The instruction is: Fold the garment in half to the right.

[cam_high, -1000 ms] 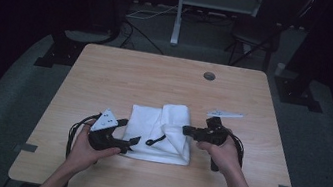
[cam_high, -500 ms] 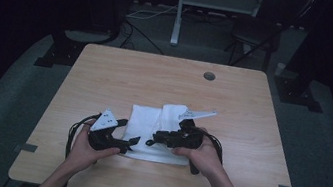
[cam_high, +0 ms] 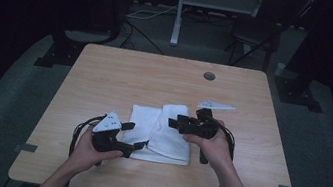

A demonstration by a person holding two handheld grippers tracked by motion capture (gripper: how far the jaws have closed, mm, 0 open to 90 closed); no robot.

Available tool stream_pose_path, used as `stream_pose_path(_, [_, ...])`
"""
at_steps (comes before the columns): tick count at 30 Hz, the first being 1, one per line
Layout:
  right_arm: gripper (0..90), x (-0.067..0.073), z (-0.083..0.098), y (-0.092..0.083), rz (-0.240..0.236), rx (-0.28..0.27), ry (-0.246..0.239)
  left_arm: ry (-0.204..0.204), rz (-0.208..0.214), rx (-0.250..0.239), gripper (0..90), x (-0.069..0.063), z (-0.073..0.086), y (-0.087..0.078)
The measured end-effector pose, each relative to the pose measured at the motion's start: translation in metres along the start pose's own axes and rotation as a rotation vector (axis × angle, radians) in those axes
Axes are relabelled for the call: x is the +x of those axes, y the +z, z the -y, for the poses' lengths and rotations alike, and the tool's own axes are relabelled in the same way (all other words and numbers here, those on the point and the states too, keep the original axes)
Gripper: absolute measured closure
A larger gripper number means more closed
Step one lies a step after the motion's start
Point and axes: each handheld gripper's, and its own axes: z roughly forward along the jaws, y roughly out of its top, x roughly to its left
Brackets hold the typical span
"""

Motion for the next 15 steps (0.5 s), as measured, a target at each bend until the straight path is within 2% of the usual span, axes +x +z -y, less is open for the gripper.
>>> stream_pose_path(3, [51.0,-0.004,0.002,-0.001,0.010,-0.005,0.008,-0.036,0.011,0.034,20.9,-0.003,-0.002,0.006])
stream_pose_path(6, [50.2,-0.005,0.003,-0.002,0.015,-0.005,0.017,-0.032,0.022,0.065,21.3,-0.007,-0.005,0.012])
stream_pose_path(8, [49.5,-0.005,0.002,-0.002,0.017,-0.008,0.015,-0.029,0.027,0.069,32.0,-0.008,-0.005,0.014])
stream_pose_path(12, [48.6,-0.007,0.001,-0.004,0.035,-0.017,0.016,-0.041,0.017,0.111,32.9,-0.008,-0.007,0.024])
stream_pose_path(15, [45.5,-0.009,-0.001,-0.008,0.058,-0.032,0.013,-0.039,0.026,0.124,40.4,-0.010,-0.007,0.028])
